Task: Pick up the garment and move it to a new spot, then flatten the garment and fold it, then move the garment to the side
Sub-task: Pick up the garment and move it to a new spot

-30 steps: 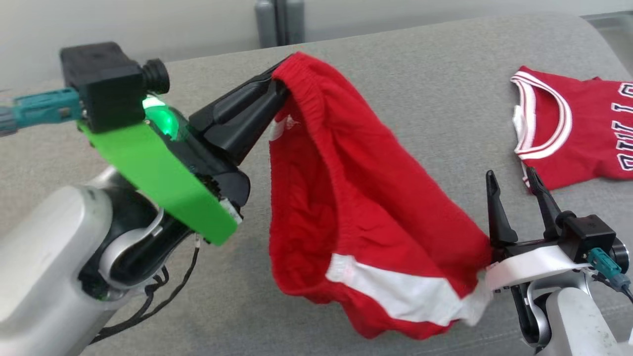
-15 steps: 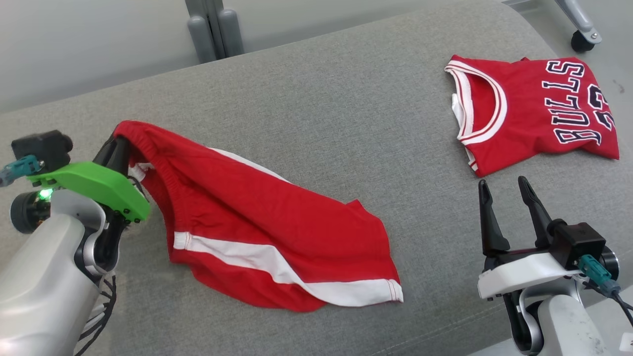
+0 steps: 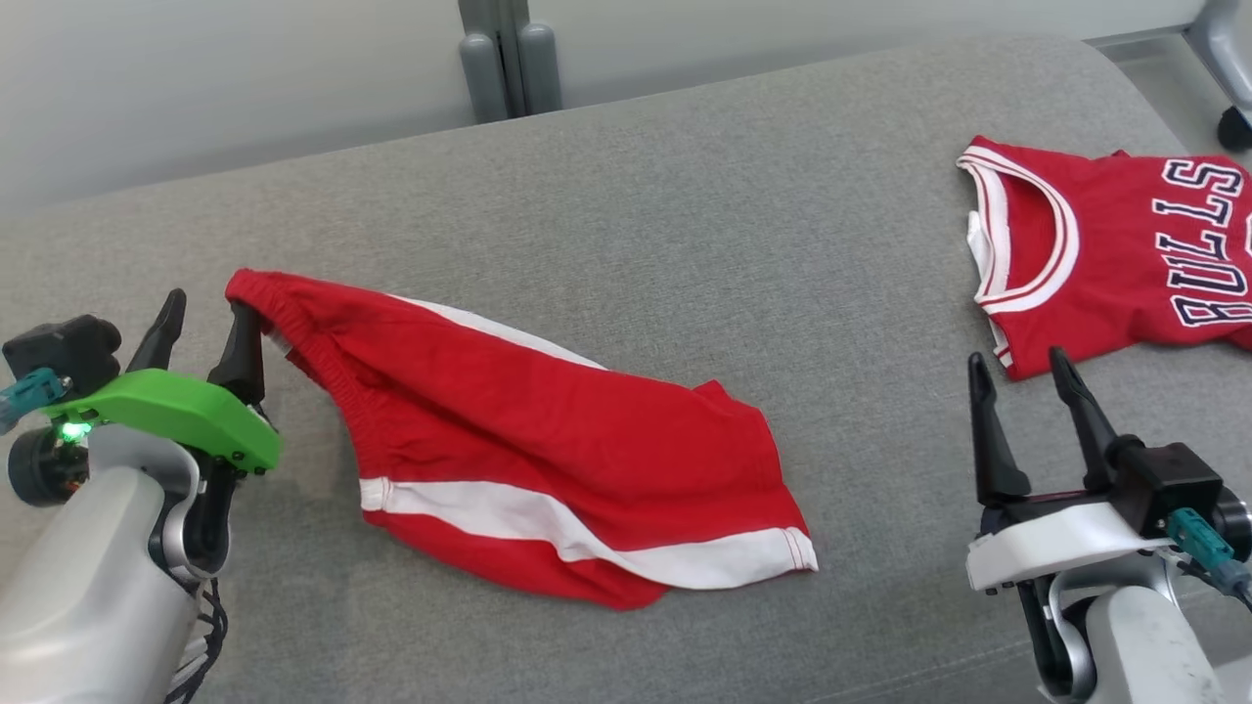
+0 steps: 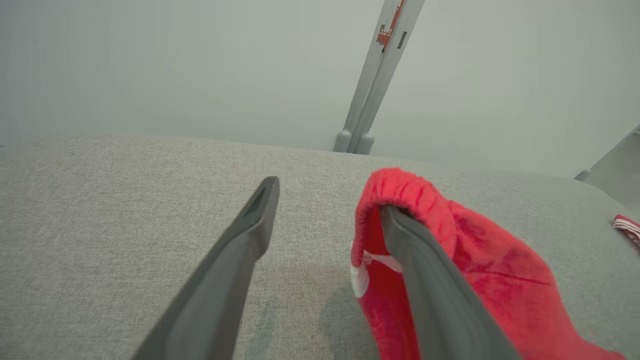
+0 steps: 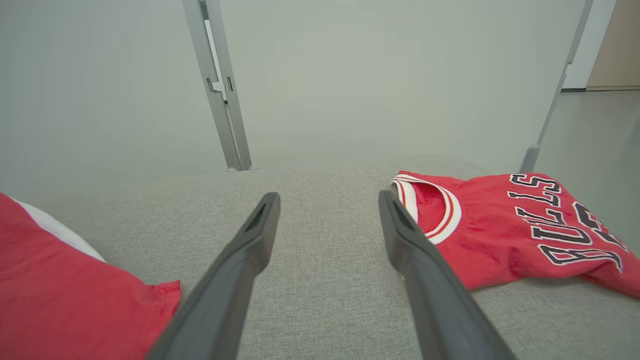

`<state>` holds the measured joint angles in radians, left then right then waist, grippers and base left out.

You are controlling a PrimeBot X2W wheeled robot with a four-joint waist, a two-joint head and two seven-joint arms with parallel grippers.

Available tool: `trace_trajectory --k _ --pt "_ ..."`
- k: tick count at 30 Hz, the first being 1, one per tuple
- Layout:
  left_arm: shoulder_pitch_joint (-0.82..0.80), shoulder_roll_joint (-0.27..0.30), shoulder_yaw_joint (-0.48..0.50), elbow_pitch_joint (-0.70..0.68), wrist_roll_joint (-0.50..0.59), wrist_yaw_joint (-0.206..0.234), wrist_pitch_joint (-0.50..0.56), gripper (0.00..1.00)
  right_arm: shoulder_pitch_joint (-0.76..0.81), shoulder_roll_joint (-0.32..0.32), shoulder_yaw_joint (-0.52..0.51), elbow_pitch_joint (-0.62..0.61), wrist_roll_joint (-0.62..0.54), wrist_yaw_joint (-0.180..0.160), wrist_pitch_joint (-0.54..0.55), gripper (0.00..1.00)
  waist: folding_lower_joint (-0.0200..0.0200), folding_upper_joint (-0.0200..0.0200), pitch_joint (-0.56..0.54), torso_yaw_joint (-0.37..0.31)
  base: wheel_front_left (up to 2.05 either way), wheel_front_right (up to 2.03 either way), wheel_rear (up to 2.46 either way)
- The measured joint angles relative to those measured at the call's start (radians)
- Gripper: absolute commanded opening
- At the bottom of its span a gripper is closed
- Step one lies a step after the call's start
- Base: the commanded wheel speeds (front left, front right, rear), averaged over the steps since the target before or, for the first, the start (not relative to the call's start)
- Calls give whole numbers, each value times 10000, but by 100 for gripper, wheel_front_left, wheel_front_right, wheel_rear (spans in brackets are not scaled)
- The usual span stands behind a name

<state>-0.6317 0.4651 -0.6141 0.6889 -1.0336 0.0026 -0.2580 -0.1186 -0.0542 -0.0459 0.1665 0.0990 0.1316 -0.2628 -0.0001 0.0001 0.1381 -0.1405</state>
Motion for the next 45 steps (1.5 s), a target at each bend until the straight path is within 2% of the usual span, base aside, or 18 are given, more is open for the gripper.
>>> trace_trajectory --k 4,8,12,16,18,21,23,28,34,40,45 --pt "1059 -161 1565 -2104 1331 537 -35 100 320 -105 -433 -230 -173 -2 2 100 0 0 -150 394 0 0 0" --pt "3079 -723 2690 -3850 2564 1051 -42 100 523 -98 -602 -397 -339 0 2 100 0 0 -332 820 0 0 0" --pt "4611 -1396 3313 -4976 3484 1104 -44 100 813 -90 -748 -428 -397 0 2 100 0 0 -522 1235 0 0 0" --pt "5401 -1743 3434 -4953 4159 894 -42 100 1044 -75 -771 -359 -397 0 0 100 0 0 -657 1646 0 0 0" --pt "5611 -1824 3070 -4577 4199 464 -12 100 1096 -63 -763 -311 -393 0 0 100 0 0 -727 1862 0 0 0" --pt "5745 -1762 2598 -4180 4266 58 407 100 1115 -48 -734 -274 -382 0 0 100 0 0 -810 2049 0 0 0" --pt "5738 -1570 2502 -4103 4397 -10 468 100 1116 -38 -727 -274 -382 0 0 100 0 0 -838 2122 0 0 0" --pt "5765 -1279 2685 -4289 4512 111 366 100 1116 -27 -646 -268 -382 0 0 100 0 0 -870 2114 0 0 0" --pt "6493 -1166 3099 -5170 4959 598 17 100 1256 -6 -725 -337 -384 0 0 100 0 0 -1017 2060 0 0 0" --pt "7472 -1741 3670 -6312 6220 947 -33 100 1806 4 -754 -460 -627 0 2 100 0 0 -1342 2109 0 0 0" --pt "8157 -2406 4431 -6644 7137 754 -33 100 2198 23 -443 -468 -752 0 2 100 0 0 -1577 2193 0 0 0"
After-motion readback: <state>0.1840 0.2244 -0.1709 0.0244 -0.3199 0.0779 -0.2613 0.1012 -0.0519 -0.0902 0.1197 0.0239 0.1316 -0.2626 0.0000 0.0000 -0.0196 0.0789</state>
